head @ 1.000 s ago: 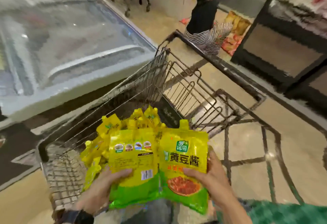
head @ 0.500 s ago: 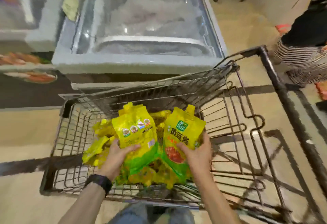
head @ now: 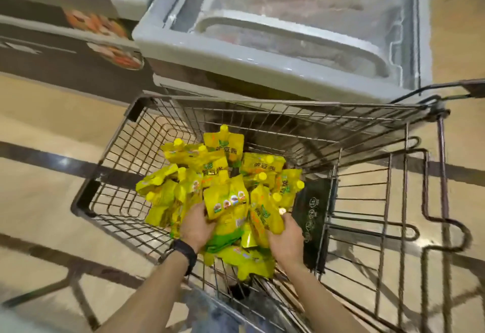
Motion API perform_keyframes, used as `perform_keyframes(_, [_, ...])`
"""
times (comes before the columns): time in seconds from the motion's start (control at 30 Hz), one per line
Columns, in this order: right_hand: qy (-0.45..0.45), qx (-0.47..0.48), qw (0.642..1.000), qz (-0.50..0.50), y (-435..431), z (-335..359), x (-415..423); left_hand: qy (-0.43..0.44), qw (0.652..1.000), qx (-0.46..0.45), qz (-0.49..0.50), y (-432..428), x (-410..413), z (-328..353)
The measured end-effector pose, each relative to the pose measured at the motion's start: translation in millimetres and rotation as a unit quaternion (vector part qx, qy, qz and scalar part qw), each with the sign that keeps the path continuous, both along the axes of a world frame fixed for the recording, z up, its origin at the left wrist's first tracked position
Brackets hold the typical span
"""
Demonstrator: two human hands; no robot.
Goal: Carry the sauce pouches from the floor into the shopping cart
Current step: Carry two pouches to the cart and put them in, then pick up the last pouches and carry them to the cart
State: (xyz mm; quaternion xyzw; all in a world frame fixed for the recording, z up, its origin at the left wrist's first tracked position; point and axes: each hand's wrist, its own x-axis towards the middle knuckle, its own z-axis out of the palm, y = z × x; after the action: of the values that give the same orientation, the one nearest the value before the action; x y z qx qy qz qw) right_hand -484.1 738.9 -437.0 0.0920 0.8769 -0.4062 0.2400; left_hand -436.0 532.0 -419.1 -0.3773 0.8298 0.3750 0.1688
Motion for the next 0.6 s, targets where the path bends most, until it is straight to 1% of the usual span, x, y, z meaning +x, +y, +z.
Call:
perform_keyframes(0.03, [-0.006, -0.012, 1.000, -0.001, -1, 5, -1, -0.012, 1.000, -0.009, -0.014, -7, 3, 1])
perform_keyframes(0.1, [0.021, -0.033, 0.999, 0.000, -5, 19, -4, -0.021, 0.998, -0.026, -0.049, -17, 9, 10])
perform_keyframes(0.17, [0.086, -0.036, 0.996, 0.011, -10, 38, -8, -0.011, 0.996, -0.053, -0.067, -25, 16, 23])
perform_keyframes(0.23, [0.152, -0.012, 0.987, 0.047, -20, 66, -16, -0.012, 0.993, -0.093, -0.070, -35, 22, 46])
perform_keyframes(0.33, [0.216, 0.070, 0.959, 0.171, -48, 110, -27, 0.007, 0.985, -0.152, -0.079, -59, 42, 83])
perform_keyframes(0.4, [0.212, 0.099, 0.940, 0.250, -79, 139, -26, 0.018, 0.981, -0.180, -0.067, -81, 67, 112])
perform_keyframes(0.5, [0.221, 0.096, 0.908, 0.344, -142, 186, -11, 0.002, 0.970, -0.242, -0.028, -116, 116, 165])
perform_keyframes(0.6, [0.254, 0.080, 0.859, 0.437, -215, 234, 16, -0.023, 0.949, -0.314, 0.029, -151, 175, 213])
